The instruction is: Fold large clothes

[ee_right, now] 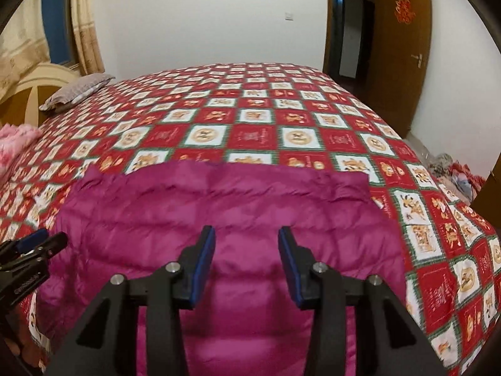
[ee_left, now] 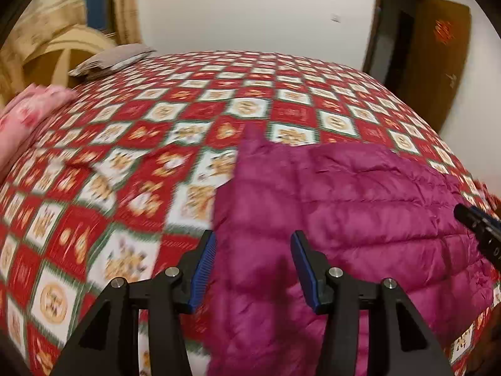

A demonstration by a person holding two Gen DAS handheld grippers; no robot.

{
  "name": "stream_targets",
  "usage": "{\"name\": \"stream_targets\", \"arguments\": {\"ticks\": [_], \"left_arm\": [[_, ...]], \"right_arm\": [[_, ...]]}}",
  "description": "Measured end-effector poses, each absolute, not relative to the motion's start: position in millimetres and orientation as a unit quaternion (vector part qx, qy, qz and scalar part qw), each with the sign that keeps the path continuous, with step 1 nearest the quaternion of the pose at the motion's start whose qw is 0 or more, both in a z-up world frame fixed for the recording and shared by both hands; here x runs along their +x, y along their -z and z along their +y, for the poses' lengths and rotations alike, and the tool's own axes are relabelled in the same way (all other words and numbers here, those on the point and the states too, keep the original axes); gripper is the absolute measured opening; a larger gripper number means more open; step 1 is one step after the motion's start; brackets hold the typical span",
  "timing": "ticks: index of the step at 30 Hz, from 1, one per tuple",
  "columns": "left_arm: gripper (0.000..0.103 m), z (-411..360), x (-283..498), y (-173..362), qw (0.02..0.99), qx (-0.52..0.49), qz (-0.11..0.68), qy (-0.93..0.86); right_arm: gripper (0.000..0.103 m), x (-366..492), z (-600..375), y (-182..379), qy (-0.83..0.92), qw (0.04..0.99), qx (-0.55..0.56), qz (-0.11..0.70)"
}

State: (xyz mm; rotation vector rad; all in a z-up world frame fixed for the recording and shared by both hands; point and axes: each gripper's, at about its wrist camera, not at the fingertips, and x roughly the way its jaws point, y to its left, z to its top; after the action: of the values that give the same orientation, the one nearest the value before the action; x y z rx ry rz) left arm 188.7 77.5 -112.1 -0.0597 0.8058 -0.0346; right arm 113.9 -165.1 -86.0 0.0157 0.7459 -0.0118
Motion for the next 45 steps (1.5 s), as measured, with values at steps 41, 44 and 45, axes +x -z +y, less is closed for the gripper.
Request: {"name": "stream_targets", "arguments": {"ticks": [41,44,45], "left_arm": [[0.07,94,104,162,0.895,-0.16,0.415,0.002],[0.072,89,108,160,0.895,-0.163,0.414,0.012],[0.073,88,112,160,0.893,-0.169,0.416,0.014]], "right_arm": [[0.046,127,-138,151,0.003,0.917,-0.03,0.397],[0.046,127,-137,151,0.001,0.917,-0.034,0.398],[0.046,128,-138,152,0.001,0.917,-0.033,0.398]]}}
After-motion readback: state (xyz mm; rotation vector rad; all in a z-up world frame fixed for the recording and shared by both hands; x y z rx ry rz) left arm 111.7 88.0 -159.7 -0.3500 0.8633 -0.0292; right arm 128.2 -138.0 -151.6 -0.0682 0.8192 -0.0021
